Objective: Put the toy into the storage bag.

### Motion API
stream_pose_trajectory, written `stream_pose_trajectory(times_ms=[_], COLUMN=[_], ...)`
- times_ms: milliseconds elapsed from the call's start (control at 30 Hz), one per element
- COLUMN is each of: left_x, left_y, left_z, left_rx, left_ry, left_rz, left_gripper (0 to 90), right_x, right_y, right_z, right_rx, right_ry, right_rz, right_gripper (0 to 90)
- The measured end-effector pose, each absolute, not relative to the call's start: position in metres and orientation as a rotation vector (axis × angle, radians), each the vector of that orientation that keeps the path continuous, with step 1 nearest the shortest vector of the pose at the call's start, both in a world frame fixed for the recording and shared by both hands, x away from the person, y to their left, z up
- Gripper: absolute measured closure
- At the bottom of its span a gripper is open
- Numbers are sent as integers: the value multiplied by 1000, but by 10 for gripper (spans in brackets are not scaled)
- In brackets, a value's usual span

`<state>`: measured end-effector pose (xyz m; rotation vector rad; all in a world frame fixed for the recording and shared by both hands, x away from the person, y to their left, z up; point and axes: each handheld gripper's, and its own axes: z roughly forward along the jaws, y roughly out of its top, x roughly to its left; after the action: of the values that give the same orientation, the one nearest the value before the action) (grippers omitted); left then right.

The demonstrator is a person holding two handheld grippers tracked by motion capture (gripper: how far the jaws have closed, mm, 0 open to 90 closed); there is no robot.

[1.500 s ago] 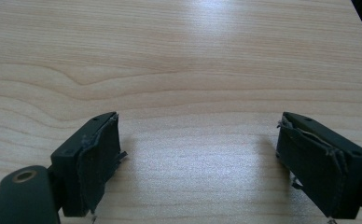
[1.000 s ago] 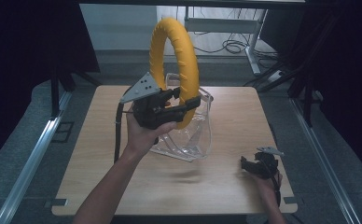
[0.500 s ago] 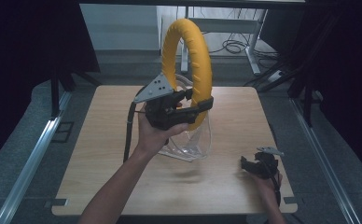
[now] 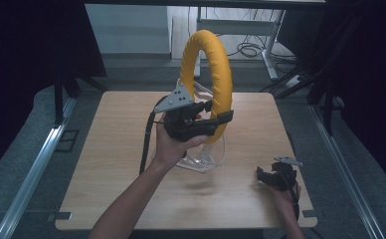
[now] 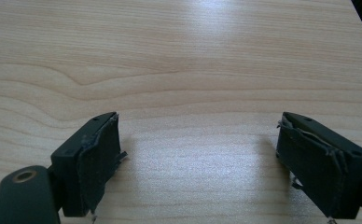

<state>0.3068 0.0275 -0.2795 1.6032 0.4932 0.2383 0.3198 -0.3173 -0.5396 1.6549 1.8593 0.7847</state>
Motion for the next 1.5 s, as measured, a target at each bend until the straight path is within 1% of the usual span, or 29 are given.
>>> stream_pose_trajectory(times_ms=[1067, 1500], left_x=[327, 336], left_y=[25, 29], left_z=[-343, -370], left_rx=[1631, 1633], left_ry=[598, 674], left_rz=[178, 174], left_gripper=[501, 501], right_x=[320, 320], right_y=[-318, -318], right_z=[-540, -540], right_rx=[1648, 1651], right_ry=[1866, 1865], right_rz=[786, 786], right_gripper=[139, 139])
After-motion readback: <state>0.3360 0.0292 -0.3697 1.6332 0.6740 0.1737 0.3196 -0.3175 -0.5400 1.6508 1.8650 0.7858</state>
